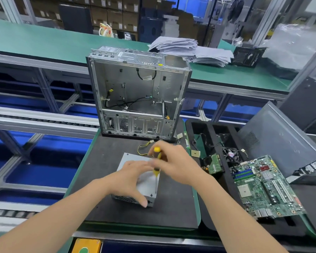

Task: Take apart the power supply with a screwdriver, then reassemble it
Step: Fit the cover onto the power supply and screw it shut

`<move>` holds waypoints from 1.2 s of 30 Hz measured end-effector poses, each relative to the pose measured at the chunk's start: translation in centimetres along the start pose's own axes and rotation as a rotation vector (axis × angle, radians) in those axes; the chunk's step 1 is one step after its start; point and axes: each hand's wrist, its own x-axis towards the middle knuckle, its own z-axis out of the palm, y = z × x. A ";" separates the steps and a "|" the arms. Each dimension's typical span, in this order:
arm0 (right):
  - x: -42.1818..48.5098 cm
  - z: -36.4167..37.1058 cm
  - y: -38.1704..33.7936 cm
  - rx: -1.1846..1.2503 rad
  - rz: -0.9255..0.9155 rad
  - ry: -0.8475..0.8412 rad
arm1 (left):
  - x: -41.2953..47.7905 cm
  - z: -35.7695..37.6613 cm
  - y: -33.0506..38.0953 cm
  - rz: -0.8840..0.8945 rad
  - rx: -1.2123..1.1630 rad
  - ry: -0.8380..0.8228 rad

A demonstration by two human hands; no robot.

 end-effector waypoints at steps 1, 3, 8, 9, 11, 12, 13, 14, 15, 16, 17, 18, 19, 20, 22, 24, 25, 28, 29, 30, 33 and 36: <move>0.3 0.2 0.5 0.035 0.036 0.115 | 0.0 0.5 -0.4 -0.026 0.224 -0.003; 1.1 0.6 1.6 0.038 0.133 0.215 | 0.2 1.7 -1.2 -0.082 0.482 0.044; 3.1 2.8 5.5 -0.090 0.498 -0.010 | 0.8 1.9 -2.7 -0.196 0.509 0.145; 3.2 3.5 5.9 -0.070 0.531 -0.042 | 1.0 1.5 -3.1 -0.232 0.504 0.162; 3.6 5.1 6.5 0.042 0.526 -0.069 | 1.8 0.3 -3.9 -0.306 0.498 0.178; 3.8 5.8 6.7 0.126 0.517 -0.061 | 2.3 -0.5 -4.4 -0.337 0.487 0.183; 4.0 6.5 6.9 0.217 0.513 -0.036 | 2.5 -1.3 -4.7 -0.357 0.480 0.185; 4.3 7.1 7.1 0.298 0.516 -0.003 | 2.6 -2.2 -5.0 -0.369 0.475 0.182; 4.6 7.6 7.3 0.375 0.522 0.036 | 2.8 -3.0 -5.3 -0.380 0.481 0.175; 4.7 8.0 7.5 0.451 0.531 0.081 | 3.0 -3.7 -5.5 -0.397 0.501 0.162; 4.9 8.1 7.8 0.532 0.542 0.129 | 3.2 -4.1 -5.5 -0.418 0.522 0.144; 4.9 8.0 8.1 0.602 0.551 0.173 | 3.5 -4.2 -5.3 -0.439 0.544 0.128; 4.8 7.8 8.3 0.661 0.555 0.212 | 3.9 -4.0 -4.8 -0.446 0.554 0.113; 4.6 7.5 8.7 0.678 0.551 0.251 | 4.4 -3.7 -4.3 -0.432 0.529 0.121; 4.1 6.5 9.4 0.526 0.533 0.351 | 5.4 -2.8 -2.5 -0.330 0.388 0.255; 3.5 5.6 10.0 0.370 0.519 0.464 | 6.4 -1.5 -0.7 -0.196 0.195 0.483; 3.2 5.2 10.1 0.347 0.517 0.517 | 6.9 -1.0 0.2 -0.188 0.100 0.568; 2.0 4.7 10.5 0.416 0.592 0.599 | 7.8 0.1 2.7 -0.351 -0.160 0.526; 1.6 4.6 10.6 0.487 0.616 0.599 | 8.1 0.6 3.3 -0.407 -0.269 0.483; 1.1 4.5 10.7 0.573 0.625 0.597 | 8.2 1.1 4.0 -0.455 -0.405 0.465; -0.4 4.8 10.8 0.824 0.623 0.563 | 7.9 2.5 5.4 -0.551 -0.810 0.476; -1.4 6.1 10.0 0.977 0.579 0.495 | 6.9 3.3 6.3 -0.546 -1.021 0.567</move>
